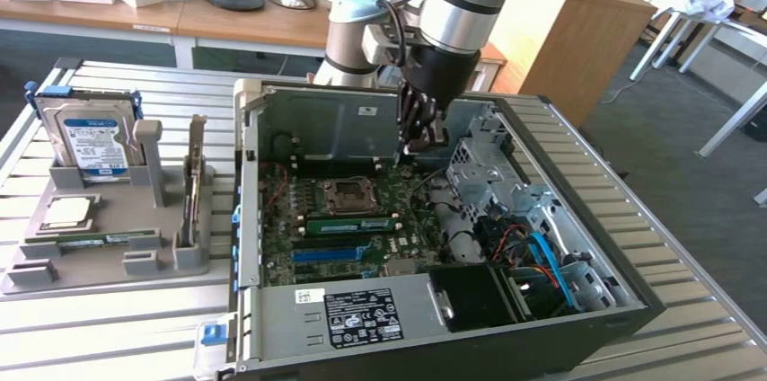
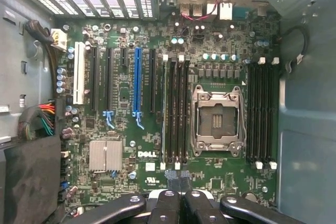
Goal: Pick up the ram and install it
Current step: 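Press down the ram until it locks into place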
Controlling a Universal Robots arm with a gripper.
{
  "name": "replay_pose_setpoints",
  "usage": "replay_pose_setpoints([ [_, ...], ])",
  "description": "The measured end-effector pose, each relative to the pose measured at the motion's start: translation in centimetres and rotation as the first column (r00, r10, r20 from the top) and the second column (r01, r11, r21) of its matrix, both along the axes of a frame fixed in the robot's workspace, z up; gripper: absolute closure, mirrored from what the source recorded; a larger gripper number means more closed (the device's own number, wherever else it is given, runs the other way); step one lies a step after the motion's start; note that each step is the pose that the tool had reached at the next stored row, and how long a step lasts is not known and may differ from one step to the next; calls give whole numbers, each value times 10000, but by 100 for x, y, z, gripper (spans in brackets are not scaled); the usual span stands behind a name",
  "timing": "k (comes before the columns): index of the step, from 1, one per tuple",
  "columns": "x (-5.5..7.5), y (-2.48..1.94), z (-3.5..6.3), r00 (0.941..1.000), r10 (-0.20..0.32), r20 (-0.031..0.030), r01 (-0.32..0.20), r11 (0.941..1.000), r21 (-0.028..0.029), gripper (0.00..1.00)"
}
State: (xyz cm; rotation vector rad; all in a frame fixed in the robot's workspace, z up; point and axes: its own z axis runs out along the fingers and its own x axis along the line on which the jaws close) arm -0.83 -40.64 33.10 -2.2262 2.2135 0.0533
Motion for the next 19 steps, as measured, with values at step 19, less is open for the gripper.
replay_pose_setpoints([
  [19,0,0,-127,10000,0,0,0,10000,0,90],
])
